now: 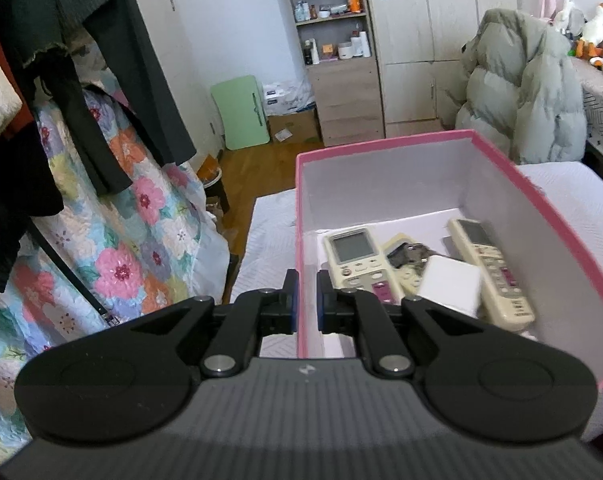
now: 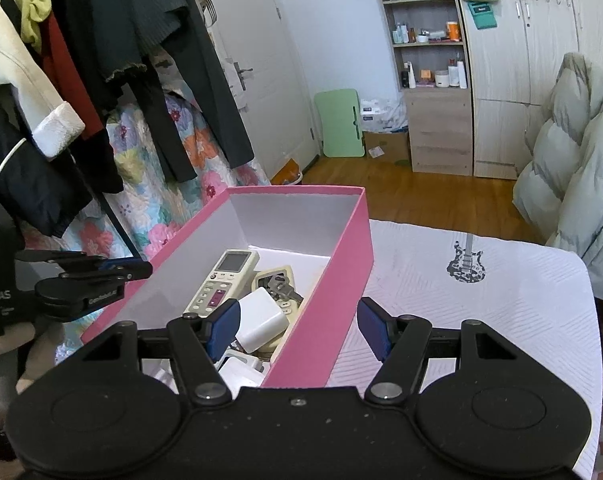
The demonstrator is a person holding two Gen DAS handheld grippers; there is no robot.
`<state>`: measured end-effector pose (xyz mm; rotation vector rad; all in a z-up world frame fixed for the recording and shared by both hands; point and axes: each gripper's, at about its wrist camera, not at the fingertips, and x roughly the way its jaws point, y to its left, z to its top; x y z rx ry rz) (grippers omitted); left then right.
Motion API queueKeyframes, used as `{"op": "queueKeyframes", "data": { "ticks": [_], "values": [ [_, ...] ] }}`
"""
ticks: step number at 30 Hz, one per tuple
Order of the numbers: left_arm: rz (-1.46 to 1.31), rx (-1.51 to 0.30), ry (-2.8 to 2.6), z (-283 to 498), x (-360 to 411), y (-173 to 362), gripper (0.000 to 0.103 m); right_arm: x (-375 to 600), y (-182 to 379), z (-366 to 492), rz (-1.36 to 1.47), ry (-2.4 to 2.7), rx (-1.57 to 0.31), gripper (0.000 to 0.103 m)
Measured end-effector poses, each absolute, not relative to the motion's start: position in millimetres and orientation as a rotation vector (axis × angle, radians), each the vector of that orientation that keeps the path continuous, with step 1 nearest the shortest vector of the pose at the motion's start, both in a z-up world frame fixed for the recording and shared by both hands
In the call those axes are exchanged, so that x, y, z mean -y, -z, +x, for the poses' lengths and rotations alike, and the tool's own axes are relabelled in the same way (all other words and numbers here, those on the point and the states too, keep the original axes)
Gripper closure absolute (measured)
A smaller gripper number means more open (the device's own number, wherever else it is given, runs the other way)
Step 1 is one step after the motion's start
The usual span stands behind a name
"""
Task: Organize rigid objects
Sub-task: 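Withdraw the open right tool from the pink box, then lower the pink box onto the table and open the left tool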
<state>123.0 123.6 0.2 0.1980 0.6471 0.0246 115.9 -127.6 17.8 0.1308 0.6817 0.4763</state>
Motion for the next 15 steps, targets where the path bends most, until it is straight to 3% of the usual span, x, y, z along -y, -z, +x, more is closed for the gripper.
{"op": "queueKeyframes", "data": {
  "ticks": [8, 15],
  "values": [
    [0.183, -0.662, 0.013, 90.1, -97.4, -21.6, 0.092, 135.0, -35.0, 91.3, 0.092, -0.430, -0.631, 0.033],
    [0.174, -0.658, 0.024, 63.6, -79.0, -30.7, 0.058, 144.0, -49.1, 66.8, 0.087, -0.395, -0.600, 0.032]
  ]
}}
